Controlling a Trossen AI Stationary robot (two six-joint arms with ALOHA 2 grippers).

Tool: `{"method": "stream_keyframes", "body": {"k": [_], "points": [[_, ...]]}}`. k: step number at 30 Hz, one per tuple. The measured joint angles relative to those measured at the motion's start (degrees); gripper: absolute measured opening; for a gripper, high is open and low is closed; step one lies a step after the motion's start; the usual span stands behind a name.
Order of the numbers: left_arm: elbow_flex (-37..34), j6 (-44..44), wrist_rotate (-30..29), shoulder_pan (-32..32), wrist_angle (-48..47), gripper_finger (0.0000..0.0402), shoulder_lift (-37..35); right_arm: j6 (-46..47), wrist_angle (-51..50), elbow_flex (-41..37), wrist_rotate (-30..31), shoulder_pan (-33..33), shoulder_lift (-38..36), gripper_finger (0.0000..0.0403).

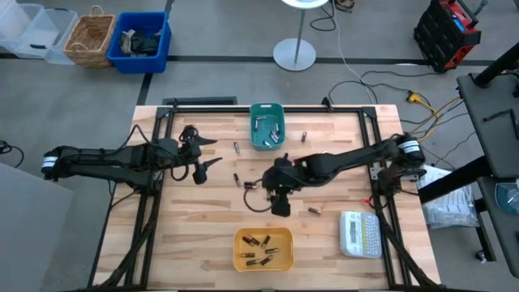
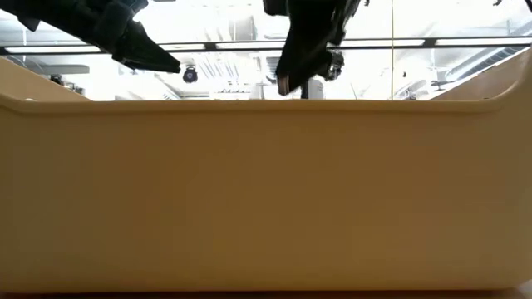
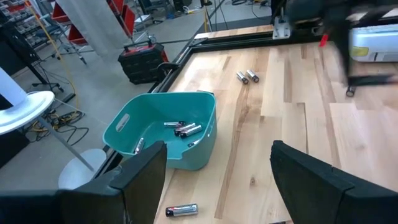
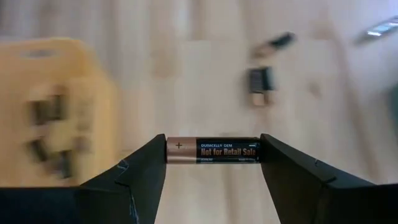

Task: Sort batteries
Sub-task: Put the black battery into the yellow bin

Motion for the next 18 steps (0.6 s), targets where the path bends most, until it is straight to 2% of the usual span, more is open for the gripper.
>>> {"method": "stream_keyframes", "body": {"k": [4, 11, 16, 18], "points": [[0.0, 0.0, 0.0, 0.0, 0.1, 0.0263, 0.7, 1.9, 2.5, 0.3, -5.9, 2.9, -1.3, 0.0229], [0.0, 0.0, 0.0, 0.0, 0.1, 0.0263, 2.4, 6.4, 5.9, 0.3, -21.4, 7.2, -0.1, 0.023], [0.0, 0.0, 0.0, 0.0, 1.2, 0.0263, 2.8, 11.1, 5.5, 0.3, -28.0, 8.7, 1.8, 0.023], [0.0, -0.3, 0.1, -0.1, 1.6, 0.0263, 2.7, 12.6, 5.1, 0.2, -28.7, 8.8, 1.9, 0.0228]]}}
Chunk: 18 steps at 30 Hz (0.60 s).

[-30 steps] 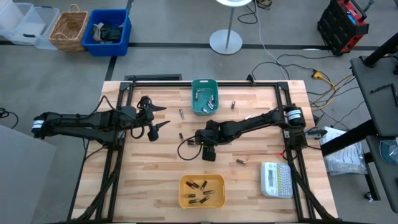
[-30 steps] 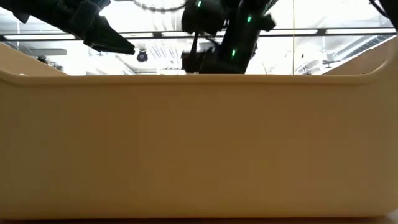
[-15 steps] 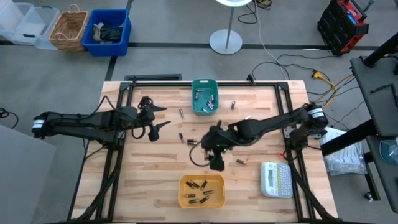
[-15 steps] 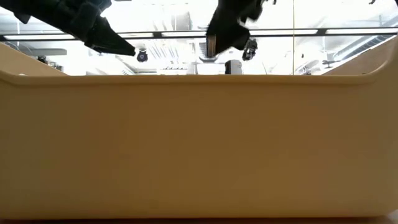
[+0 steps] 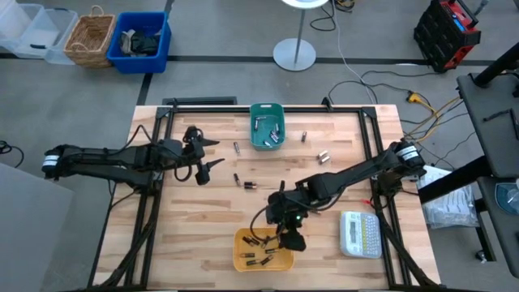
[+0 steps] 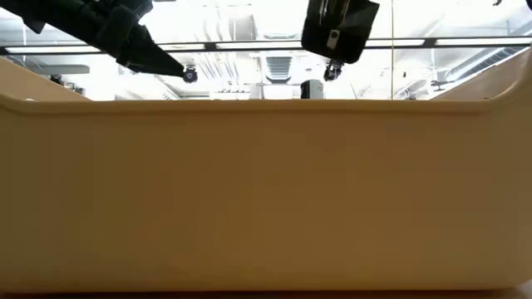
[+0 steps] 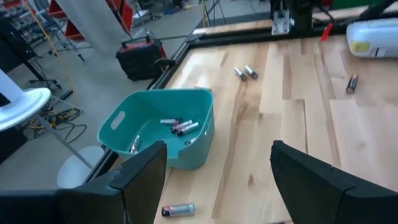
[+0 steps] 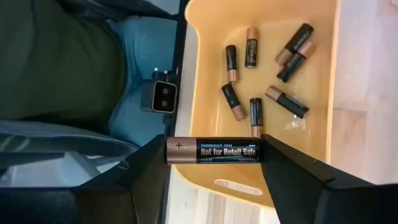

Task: Sort batteries
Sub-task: Put the black battery into the yellow bin, then put the silver battery into the light green bin

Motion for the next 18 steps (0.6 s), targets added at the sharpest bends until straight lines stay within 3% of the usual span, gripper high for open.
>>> {"method": "stream_keyframes", "body": {"k": [12, 18], "points": [[0.0, 0.1, 0.0, 0.0, 0.2, 0.0263, -0.3, 1.9, -0.4, -0.2, -0.1, -0.1, 0.0, 0.0268], [0.0, 0.1, 0.1, 0.0, 0.2, 0.0263, -0.3, 1.8, -0.3, -0.2, -0.1, -0.1, 0.0, 0.0263]]}}
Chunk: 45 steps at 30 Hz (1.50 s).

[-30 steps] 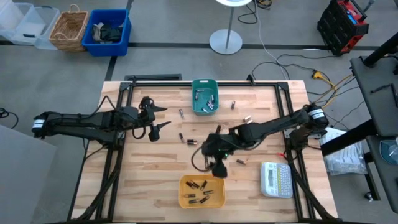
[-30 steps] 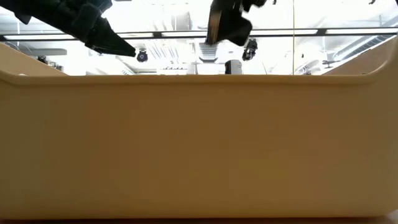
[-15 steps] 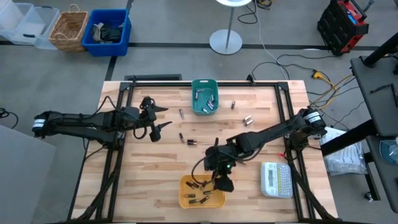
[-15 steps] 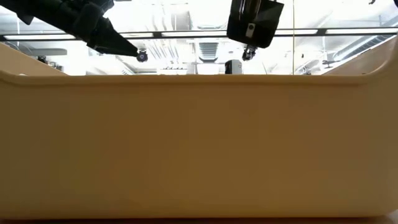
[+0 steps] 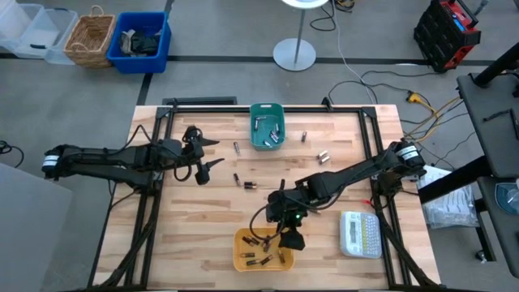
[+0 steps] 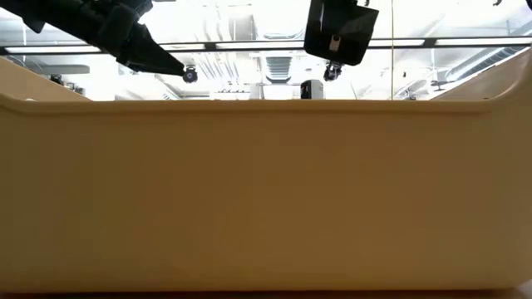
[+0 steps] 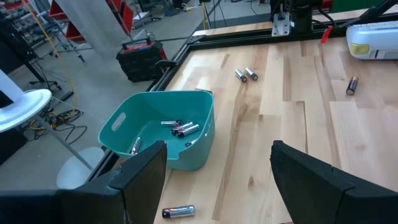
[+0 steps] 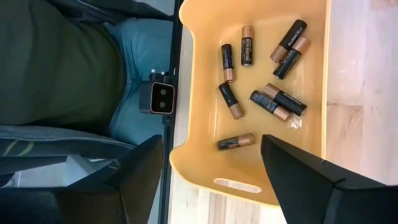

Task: Sort batteries
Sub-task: Put the silver battery into the light green bin

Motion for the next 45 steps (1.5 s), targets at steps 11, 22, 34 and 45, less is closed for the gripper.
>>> {"method": "stream_keyframes", "body": {"k": [11, 22, 34, 45], "points": [[0.0, 0.0, 0.0, 0.0, 0.0, 0.0263, 0.1, 0.2, -8.2, 1.9, 2.7, -1.6, -0.4, 0.0222], [0.0, 0.0, 0.0, 0.0, -0.7, 0.0263, 0.2, -5.0, -26.0, 2.5, 23.3, -5.3, -0.9, 0.0203], [0.0, 0.0, 0.0, 0.0, -1.0, 0.0263, 0.2, 0.9, -33.1, 1.4, 33.4, -14.0, -1.9, 0.02], [0.0, -0.2, 0.0, 0.0, -1.7, 0.0263, 0.2, 2.8, -32.9, -6.1, 34.4, -25.4, -6.2, 0.0226]]}}
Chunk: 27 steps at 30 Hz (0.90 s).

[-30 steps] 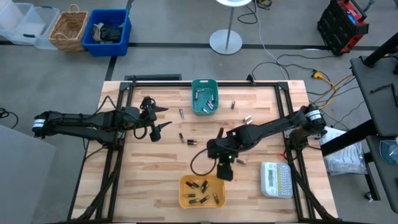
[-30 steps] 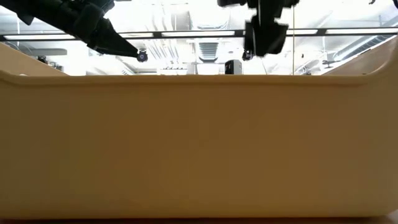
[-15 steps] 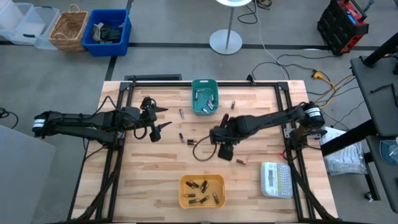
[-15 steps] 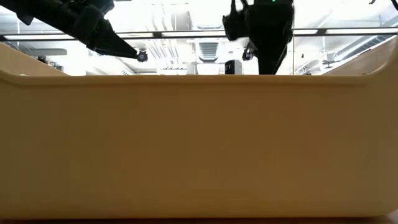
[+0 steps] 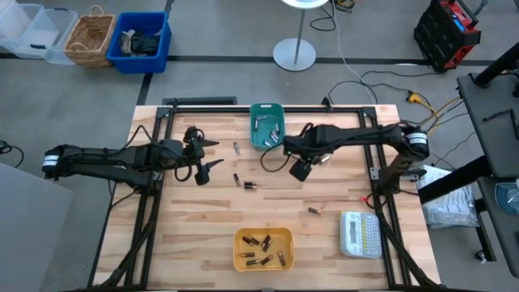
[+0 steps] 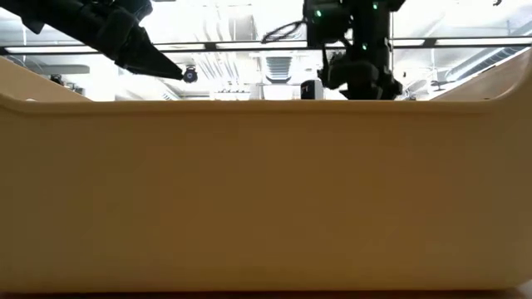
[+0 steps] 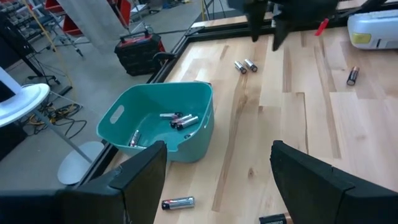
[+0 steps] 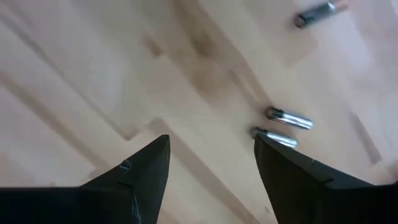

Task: Sort batteries
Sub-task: Put the silver battery into the light green bin

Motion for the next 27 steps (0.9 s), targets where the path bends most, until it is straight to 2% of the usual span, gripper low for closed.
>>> {"method": "stream_keyframes", "body": {"k": [17, 27], "points": [[0.0, -0.2, 0.0, 0.0, -0.5, 0.0263, 0.0, 0.3, 11.3, -18.2, 0.0, -14.2, -10.3, 0.0266], [0.0, -0.2, 0.0, 0.0, -0.2, 0.0263, 0.0, 0.8, 20.1, -24.9, -0.2, -17.5, -9.7, 0.0286]]}}
